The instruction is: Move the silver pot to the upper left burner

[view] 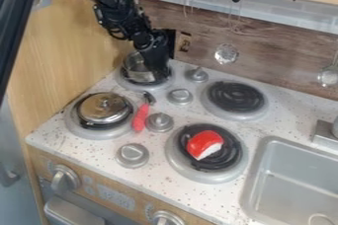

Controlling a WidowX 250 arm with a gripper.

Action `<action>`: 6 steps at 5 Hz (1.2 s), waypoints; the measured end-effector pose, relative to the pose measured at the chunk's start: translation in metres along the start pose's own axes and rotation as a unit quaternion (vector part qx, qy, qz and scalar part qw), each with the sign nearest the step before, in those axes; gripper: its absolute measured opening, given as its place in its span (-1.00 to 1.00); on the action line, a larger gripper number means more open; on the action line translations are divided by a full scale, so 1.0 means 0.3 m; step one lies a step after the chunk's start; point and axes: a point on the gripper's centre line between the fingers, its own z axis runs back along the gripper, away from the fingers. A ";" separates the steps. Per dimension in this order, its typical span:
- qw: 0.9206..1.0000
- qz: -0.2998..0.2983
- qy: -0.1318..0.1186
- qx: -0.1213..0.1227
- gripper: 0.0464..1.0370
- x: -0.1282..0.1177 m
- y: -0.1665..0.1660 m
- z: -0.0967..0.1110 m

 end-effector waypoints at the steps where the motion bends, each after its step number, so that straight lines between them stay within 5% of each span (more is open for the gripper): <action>1: 1.000 0.018 0.021 0.007 -0.58 -0.029 0.005 -0.002; 2: 1.000 0.020 0.018 0.002 -0.03 -0.052 -0.032 0.015; 3: 1.000 0.013 -0.015 0.021 0.59 -0.011 -0.051 0.124; 4: 0.999 0.015 -0.028 0.017 0.97 -0.003 -0.118 0.204; 5: 0.999 0.048 -0.005 0.007 0.94 -0.029 -0.181 0.275; 6: 0.991 0.107 0.076 -0.009 0.92 -0.099 -0.262 0.306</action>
